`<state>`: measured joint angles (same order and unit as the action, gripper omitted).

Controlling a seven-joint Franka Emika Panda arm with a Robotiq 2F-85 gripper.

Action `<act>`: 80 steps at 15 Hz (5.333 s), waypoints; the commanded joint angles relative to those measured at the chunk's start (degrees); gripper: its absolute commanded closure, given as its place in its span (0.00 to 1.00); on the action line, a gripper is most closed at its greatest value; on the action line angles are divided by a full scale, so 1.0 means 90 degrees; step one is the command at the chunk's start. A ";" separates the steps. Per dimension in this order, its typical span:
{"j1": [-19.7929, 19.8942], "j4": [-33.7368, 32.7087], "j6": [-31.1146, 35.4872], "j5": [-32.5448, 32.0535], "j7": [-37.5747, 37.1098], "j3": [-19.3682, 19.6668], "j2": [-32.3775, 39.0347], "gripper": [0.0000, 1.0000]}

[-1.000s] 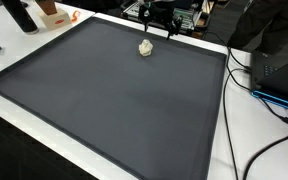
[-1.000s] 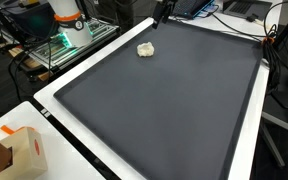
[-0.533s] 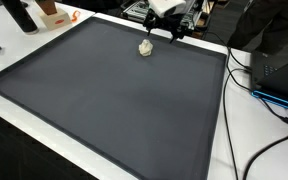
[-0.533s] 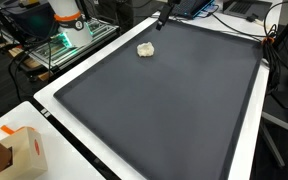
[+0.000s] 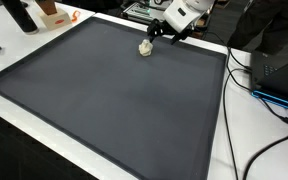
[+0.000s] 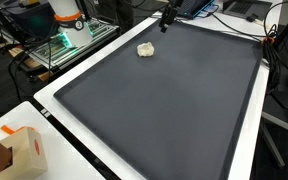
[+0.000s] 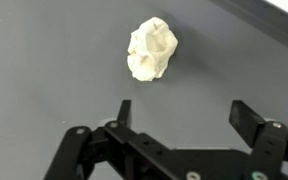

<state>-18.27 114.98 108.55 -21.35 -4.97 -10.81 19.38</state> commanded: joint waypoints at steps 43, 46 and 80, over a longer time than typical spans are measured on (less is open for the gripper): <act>0.1233 0.0223 0.1165 0.2202 -0.0248 0.0543 0.0025 0.00; 0.1430 0.0490 0.1319 0.2650 -0.0553 0.0730 -0.0165 0.00; 0.2206 0.4105 0.4558 0.7629 -0.3489 0.1452 -0.2192 0.00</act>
<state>1.63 149.67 149.05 46.51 -37.00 2.54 1.51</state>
